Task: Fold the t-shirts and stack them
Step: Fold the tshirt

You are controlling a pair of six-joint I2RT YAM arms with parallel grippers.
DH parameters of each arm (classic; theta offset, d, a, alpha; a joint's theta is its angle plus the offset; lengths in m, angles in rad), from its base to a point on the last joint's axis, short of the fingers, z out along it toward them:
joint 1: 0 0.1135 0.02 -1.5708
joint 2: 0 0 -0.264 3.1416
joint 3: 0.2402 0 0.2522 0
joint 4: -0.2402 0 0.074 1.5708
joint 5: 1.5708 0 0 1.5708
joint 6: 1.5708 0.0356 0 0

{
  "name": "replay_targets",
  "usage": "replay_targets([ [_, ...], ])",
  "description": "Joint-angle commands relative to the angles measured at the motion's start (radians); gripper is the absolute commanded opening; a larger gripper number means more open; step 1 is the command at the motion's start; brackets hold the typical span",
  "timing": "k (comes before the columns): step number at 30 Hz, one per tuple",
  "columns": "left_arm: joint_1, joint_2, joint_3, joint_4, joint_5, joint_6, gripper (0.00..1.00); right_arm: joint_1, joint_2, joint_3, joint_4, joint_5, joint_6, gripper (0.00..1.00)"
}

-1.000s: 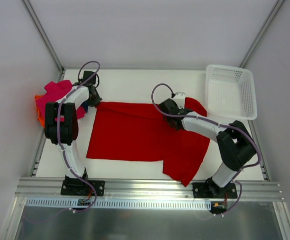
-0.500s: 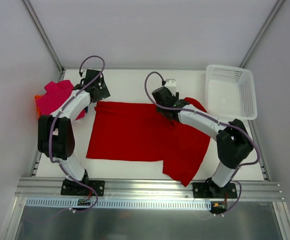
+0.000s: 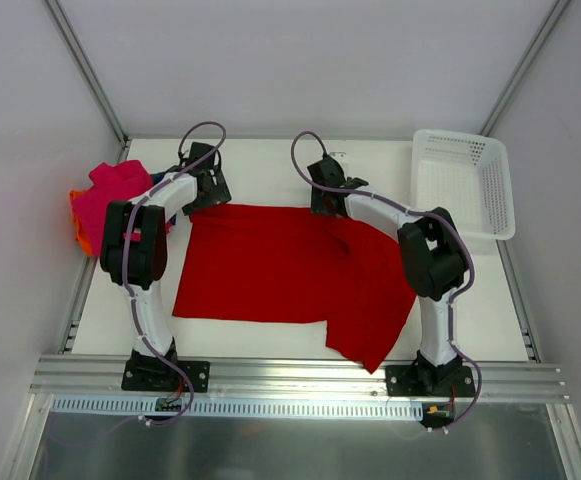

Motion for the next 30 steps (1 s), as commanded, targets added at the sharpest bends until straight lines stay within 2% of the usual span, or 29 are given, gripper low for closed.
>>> replay_targets([
  [1,-0.001,0.010,0.052,-0.001,0.032,0.015,0.83,0.005,-0.001,0.053,-0.059,-0.026,-0.006,0.56],
  [10,-0.001,0.017,0.055,-0.001,0.038,0.018,0.82,0.014,-0.049,-0.025,-0.125,-0.024,0.042,0.54],
  [18,-0.003,0.010,0.048,-0.003,0.045,0.015,0.82,0.021,-0.004,-0.013,-0.162,-0.021,0.060,0.53],
  [20,-0.003,0.007,0.046,-0.003,0.043,0.019,0.83,0.021,0.009,-0.009,-0.163,-0.020,0.060,0.48],
  [22,-0.003,0.004,0.046,-0.004,0.040,0.019,0.83,0.021,0.017,0.002,-0.165,-0.015,0.062,0.38],
  [24,-0.003,0.004,0.046,-0.003,0.041,0.019,0.83,0.021,0.031,0.014,-0.174,-0.010,0.059,0.32],
  [30,-0.003,0.008,0.046,-0.004,0.041,0.019,0.83,0.021,0.066,0.053,-0.192,-0.015,0.056,0.32],
])
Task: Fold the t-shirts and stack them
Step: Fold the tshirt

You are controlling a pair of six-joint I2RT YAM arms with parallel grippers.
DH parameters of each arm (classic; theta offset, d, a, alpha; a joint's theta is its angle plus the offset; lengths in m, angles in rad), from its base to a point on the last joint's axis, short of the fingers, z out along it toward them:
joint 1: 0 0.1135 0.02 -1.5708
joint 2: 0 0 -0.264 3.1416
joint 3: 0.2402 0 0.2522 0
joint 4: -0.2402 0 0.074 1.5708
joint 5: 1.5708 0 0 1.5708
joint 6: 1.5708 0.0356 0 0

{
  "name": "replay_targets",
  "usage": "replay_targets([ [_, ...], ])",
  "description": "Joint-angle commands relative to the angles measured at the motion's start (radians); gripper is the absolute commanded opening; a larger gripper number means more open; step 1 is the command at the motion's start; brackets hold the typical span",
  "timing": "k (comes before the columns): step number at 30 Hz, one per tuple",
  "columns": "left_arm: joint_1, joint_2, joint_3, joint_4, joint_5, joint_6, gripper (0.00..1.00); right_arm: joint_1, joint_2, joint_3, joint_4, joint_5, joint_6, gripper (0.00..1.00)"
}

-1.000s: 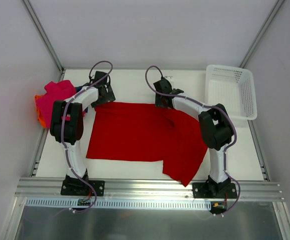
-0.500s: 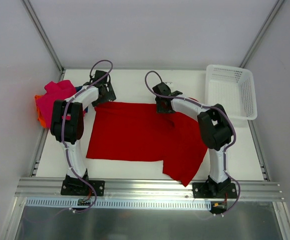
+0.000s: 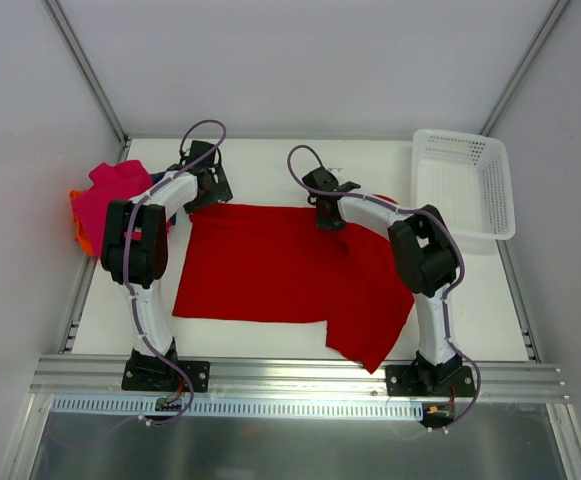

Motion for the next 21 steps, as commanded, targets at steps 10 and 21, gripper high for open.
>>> replay_targets([
  [10,-0.003,-0.012,0.025,-0.004,0.004,0.017,0.83,0.005,0.018,0.074,-0.037,-0.001,-0.002,0.32],
  [21,-0.003,-0.013,0.022,-0.004,0.002,0.019,0.83,-0.003,-0.020,0.043,-0.077,0.092,-0.016,0.00],
])
